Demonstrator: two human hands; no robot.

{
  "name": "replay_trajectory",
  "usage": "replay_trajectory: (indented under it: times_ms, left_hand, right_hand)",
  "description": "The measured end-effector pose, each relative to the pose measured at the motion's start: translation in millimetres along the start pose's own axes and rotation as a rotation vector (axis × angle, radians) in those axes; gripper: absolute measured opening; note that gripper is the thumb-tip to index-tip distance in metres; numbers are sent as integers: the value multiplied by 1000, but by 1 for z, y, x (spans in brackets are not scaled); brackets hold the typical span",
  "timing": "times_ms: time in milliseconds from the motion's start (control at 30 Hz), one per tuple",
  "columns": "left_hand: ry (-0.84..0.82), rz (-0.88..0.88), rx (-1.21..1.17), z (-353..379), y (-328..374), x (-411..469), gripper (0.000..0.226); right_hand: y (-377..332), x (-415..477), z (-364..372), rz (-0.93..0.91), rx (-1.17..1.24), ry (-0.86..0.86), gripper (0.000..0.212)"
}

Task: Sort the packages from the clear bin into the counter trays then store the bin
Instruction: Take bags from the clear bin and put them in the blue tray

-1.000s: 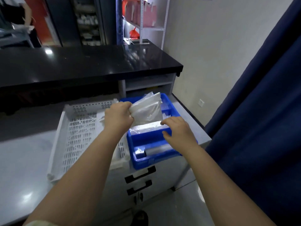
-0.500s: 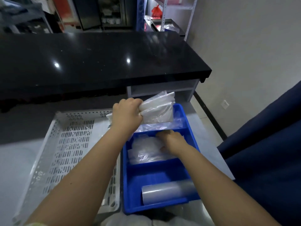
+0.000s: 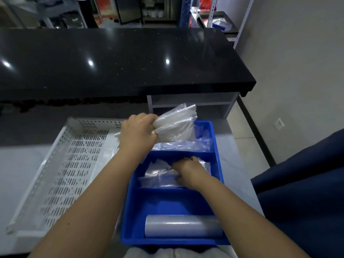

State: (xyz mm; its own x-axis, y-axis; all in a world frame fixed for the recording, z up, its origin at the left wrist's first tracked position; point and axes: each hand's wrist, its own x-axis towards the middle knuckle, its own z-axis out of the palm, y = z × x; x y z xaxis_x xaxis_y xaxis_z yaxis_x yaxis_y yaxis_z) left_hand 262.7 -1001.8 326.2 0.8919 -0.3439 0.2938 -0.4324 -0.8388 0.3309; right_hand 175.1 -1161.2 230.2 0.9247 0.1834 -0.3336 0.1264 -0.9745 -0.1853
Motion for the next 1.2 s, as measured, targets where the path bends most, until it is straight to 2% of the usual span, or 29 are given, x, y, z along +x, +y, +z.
replay_trajectory:
  times_ms: [67,200,367,500,733,933,1100,1200]
  left_hand:
    - [2,-11,4,0,1,1,34]
    - [-26,-18,7,-3,9,10,33]
    - [-122,-9,-22,-8,21,27,25]
    - [-147,7,-43,-6,24,19,25]
    - [-247,112,15,19,41,-14,30]
    - [-352,132,-72,50,35,-45,18]
    - [-524,134,-58,66,17,-53,35]
    - [-439,188,26,67,13,-53,44]
  right_hand:
    - [2,-8,-6,-74,-12,153,20]
    - [6,-33,-32,-166,-64,381,24]
    - [14,-74,-78,-129,-109,462,18]
    - [31,-110,-103,-12,-102,528,11]
    - [60,-147,-105,192,-71,452,6]
    - [60,-148,-86,221,-49,391,7]
    - [50,-135,-72,200,-31,321,7]
    - [43,-124,-69,193,-45,304,3]
